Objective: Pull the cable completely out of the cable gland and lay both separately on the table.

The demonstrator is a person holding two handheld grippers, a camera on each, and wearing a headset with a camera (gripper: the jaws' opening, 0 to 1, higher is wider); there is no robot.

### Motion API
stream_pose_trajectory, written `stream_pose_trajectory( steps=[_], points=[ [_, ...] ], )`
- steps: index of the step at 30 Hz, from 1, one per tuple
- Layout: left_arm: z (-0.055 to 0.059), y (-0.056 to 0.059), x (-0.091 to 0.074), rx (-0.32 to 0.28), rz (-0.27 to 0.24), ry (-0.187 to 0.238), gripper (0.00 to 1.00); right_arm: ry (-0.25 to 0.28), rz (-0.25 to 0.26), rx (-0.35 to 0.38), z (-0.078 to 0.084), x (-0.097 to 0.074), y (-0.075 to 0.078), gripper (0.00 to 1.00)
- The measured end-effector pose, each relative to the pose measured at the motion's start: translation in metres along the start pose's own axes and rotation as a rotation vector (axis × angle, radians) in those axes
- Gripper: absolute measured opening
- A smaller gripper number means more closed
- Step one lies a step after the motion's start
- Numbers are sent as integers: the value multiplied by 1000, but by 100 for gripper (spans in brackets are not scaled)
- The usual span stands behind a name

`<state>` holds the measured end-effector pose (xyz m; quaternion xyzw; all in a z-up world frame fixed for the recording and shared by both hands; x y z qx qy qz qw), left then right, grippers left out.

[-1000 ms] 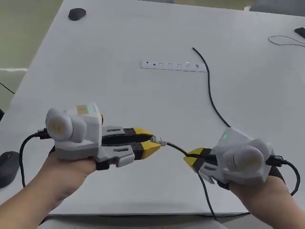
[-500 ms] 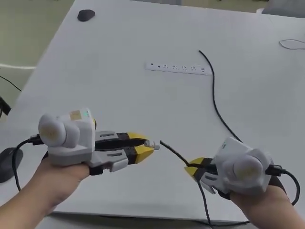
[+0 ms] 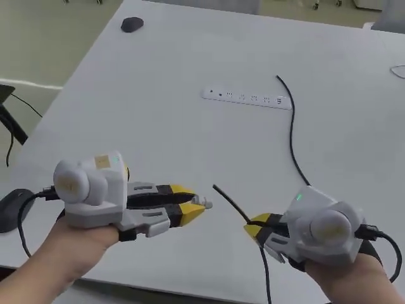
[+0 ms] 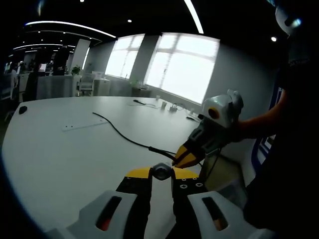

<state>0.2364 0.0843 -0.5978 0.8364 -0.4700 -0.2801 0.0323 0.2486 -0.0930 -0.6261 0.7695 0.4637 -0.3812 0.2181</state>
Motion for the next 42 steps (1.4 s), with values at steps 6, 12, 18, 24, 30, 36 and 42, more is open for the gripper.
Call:
stream_pose_trajectory(
  steps=[6,12,18,24,30,36,42],
  points=[
    [6,2,2,1,2,-19,15,-12,4,25,-8,2,9,0],
    [10,-2,-1,8,-10,-13,15,-24,3,11,-25,4,16,0],
    [20,-8,-2,3,-9,-17,15,-47,16,5,-41,12,22,0],
    [32,-12,-3,0,7,-28,15,-67,33,-11,-59,20,25,0],
    [43,-19,-7,4,22,-20,15,-127,56,-19,-69,35,30,0],
    [54,-26,-13,17,34,-36,15,-143,63,9,-85,49,35,0],
    [63,-35,-15,16,67,-47,15,-142,76,-14,-106,65,42,0]
  ],
)
Point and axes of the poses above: the centre of the closed fingertips' face, and the gripper's own axes: x roughly forward along the fingers, y roughly to its right, z roughly out of its underside, the point moved 7 cm from there along -x, roughly backward along the fingers, and after that the axes turned 9 degrees about -y, right-handed, at the moved point
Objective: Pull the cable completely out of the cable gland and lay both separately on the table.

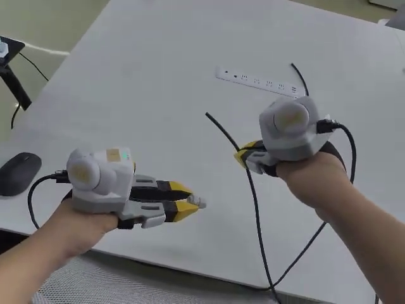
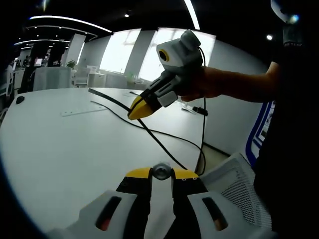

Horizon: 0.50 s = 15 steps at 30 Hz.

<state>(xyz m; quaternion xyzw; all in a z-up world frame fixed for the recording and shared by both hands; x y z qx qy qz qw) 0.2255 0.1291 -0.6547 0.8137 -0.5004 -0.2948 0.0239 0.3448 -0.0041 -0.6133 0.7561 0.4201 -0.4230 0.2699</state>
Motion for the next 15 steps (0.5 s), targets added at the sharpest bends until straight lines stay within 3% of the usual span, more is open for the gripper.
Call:
stream_pose_trajectory(
  steps=[15],
  points=[
    [21,-23,-2,10,64,-31,15,-61,4,-92,-31,45,-9,0]
  ],
)
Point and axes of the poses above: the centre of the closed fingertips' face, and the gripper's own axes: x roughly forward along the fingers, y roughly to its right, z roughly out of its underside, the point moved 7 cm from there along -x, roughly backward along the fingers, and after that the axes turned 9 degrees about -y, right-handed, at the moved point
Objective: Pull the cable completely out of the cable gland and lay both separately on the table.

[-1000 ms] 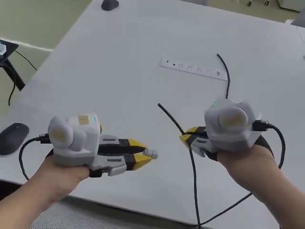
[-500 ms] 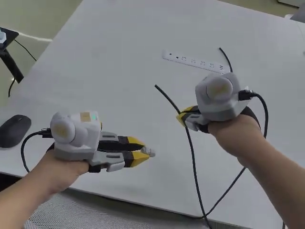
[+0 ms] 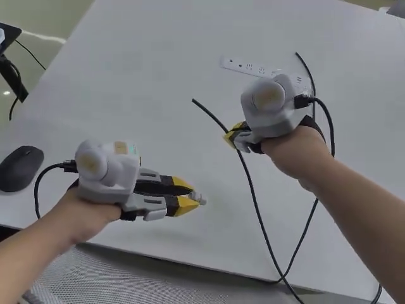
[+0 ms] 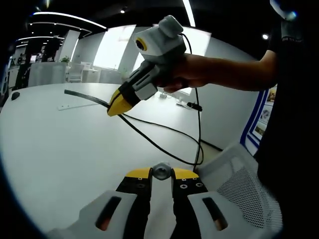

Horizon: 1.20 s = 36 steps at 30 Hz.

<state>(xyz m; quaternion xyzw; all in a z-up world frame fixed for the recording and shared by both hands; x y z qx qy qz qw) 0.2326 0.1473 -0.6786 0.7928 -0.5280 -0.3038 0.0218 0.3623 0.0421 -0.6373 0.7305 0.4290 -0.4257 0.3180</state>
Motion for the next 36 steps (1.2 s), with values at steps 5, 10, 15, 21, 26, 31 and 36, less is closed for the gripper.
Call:
stream_pose_trajectory(
  steps=[5,10,15,21,26,31,36],
  points=[
    [9,-7,1,-10,12,-9,15,9,-25,-19,-15,15,-1,0],
    [15,-10,3,-18,23,-17,15,23,-48,-84,-30,33,-5,0],
    [22,-17,3,-22,24,-23,15,21,-76,-92,-43,49,-11,0],
    [33,-26,1,-35,17,-36,15,34,-114,-155,-58,67,-22,0],
    [43,-36,2,-50,11,-56,15,40,-129,-210,-68,85,-29,0],
    [51,-43,4,-59,0,-64,15,32,-171,-248,-72,101,-41,0],
    [60,-48,7,-73,-12,-78,15,20,-191,-274,-75,116,-54,0]
  ],
)
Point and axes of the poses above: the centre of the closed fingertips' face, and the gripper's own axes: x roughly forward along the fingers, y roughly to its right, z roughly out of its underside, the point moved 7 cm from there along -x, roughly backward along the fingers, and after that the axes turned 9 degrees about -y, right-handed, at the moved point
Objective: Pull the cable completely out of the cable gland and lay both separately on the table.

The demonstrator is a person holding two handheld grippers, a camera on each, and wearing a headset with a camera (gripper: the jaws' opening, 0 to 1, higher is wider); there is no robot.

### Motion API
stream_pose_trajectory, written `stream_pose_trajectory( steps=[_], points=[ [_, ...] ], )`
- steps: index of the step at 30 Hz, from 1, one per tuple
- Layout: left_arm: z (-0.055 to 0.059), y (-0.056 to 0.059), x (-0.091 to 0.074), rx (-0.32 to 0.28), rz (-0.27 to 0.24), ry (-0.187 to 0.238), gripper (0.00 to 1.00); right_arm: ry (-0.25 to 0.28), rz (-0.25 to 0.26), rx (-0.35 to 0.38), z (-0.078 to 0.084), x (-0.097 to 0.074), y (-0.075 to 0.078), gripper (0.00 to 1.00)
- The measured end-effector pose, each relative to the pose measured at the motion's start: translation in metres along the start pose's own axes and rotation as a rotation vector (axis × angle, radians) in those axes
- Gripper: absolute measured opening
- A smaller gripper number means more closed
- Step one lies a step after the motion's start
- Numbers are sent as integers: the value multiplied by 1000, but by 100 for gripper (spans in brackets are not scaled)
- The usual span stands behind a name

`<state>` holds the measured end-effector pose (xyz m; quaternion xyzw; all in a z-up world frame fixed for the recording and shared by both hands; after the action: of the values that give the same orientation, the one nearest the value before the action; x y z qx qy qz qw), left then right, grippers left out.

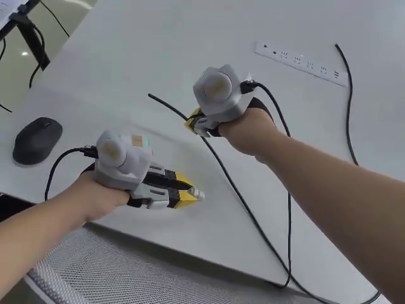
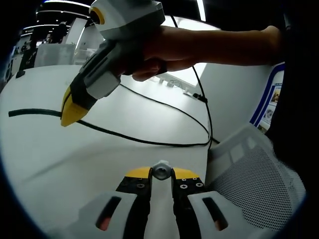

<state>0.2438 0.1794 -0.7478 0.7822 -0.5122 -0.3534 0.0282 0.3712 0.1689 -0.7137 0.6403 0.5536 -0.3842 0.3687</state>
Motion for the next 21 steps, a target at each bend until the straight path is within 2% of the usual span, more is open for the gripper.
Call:
stream_pose_trajectory(
  steps=[9,14,21],
  points=[
    [4,-14,-5,-19,-28,5,15,-37,-51,-108,-8,28,-17,0],
    [13,-24,-8,-30,-52,-8,15,-53,-65,-113,-7,39,-18,0],
    [22,-26,-8,-46,-67,-25,15,-54,-74,-107,-4,49,-20,0]
  ],
)
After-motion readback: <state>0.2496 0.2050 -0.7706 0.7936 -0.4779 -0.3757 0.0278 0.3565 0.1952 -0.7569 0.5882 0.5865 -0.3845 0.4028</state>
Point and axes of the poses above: the centre of the closed fingertips' face, and the gripper's own axes: x roughly forward along the fingers, y roughly to its right, z roughly out of its underside, the point moved 7 cm from there along -x, roughly backward along the fingers, and after that the axes turned 9 degrees about -y, right-handed, at the moved point
